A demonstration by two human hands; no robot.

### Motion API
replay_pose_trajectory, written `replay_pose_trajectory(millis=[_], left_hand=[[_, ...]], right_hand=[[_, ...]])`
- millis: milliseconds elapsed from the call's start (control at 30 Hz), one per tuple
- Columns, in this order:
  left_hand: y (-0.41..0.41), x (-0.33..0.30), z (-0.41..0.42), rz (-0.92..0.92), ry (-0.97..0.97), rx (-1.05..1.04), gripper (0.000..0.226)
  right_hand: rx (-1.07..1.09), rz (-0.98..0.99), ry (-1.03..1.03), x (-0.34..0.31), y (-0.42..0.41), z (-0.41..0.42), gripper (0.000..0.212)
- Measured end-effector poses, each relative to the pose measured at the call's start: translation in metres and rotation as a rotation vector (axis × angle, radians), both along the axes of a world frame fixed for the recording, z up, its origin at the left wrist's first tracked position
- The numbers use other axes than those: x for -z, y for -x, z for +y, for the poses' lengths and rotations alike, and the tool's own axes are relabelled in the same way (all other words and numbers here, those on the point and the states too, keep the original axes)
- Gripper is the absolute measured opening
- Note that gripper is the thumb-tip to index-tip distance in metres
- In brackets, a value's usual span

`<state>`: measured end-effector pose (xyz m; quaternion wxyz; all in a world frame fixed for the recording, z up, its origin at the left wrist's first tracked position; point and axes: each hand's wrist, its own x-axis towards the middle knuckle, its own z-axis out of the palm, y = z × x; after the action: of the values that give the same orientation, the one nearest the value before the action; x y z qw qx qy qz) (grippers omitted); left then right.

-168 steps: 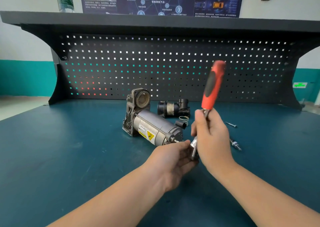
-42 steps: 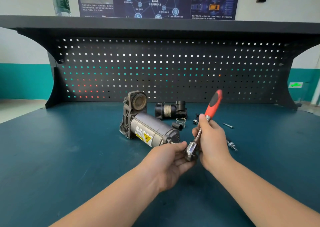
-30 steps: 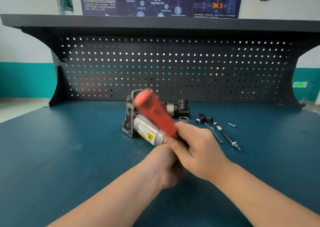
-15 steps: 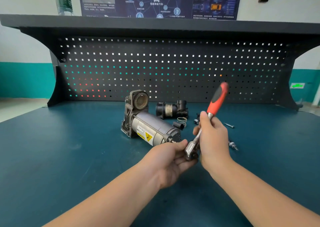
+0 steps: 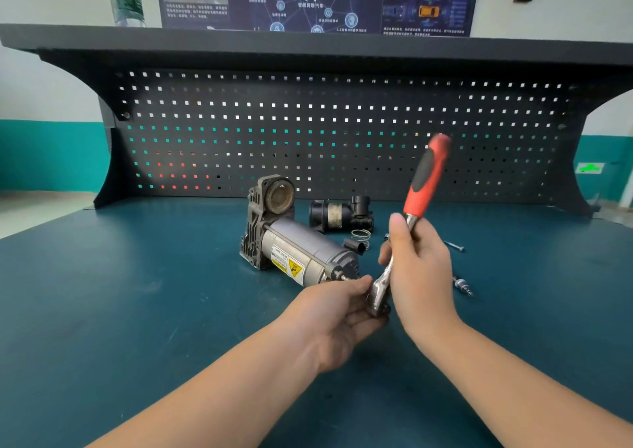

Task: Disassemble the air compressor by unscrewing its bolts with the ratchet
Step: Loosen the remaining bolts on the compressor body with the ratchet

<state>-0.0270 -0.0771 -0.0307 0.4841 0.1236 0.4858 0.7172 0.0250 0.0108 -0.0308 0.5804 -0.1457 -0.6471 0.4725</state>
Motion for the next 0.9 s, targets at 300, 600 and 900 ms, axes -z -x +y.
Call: replay_pose_trajectory(millis=[300,600,900], left_hand=[[0.002,0.003,-0.007,0.010,-0.094,0.006,0.039],[0.000,0.000,0.000,0.010,-0.008,0.000,0.011],[0.002,0.001,0.002,-0.008,0.008,0.006,0.014]], right_hand=[[0.063,-0.166,-1.163,-0.003,-0.009,-0.011,0.046],[-0.002,-0.036,-0.082,-0.002,0.000,-0.003,0.030],[-0.158,-0.029,1.022,0.007,0.010,0.019,0.031]])
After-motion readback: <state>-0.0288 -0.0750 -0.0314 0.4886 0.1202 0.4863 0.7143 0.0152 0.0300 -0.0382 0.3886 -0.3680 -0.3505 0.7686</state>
